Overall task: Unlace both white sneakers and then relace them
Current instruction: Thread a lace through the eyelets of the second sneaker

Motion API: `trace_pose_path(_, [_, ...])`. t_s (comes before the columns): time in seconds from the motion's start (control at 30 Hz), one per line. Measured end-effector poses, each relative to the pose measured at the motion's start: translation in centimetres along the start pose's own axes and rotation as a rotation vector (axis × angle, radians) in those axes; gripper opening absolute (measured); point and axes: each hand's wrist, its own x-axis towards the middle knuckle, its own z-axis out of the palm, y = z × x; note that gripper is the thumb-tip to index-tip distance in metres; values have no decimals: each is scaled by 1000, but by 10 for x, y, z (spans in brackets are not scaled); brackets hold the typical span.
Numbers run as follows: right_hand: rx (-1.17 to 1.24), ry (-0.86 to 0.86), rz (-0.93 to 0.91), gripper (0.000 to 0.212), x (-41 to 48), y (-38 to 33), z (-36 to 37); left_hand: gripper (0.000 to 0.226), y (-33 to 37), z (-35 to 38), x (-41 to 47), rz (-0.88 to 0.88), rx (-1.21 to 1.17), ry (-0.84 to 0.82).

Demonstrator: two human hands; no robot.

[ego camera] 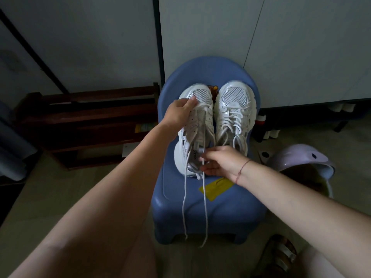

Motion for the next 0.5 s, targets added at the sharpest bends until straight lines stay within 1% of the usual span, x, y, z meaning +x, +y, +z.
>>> trace_pose_path(0.03, [47, -30, 41, 14, 2, 2, 4, 39, 0, 0, 0, -4, 3, -2])
trace_pose_path(0.1, [57, -65, 97, 18, 6, 5, 11, 39, 0, 0, -1, -3, 9, -2])
trace_pose_path(0.2, [96, -26, 127, 20, 16, 7, 16, 40, 0, 0, -1, -4, 14, -1])
trace_pose_path(0.3, [159, 19, 133, 17, 23, 4, 19, 40, 0, -1, -1, -2, 17, -4])
trace_pose_path(0.37, [143, 31, 163, 22, 24, 2, 21, 40, -1, -2, -1, 9, 23, 0])
trace_pose_path(0.5, [17, 38, 203, 34, 27, 0, 24, 42, -1, -2, -2, 18, 21, -12])
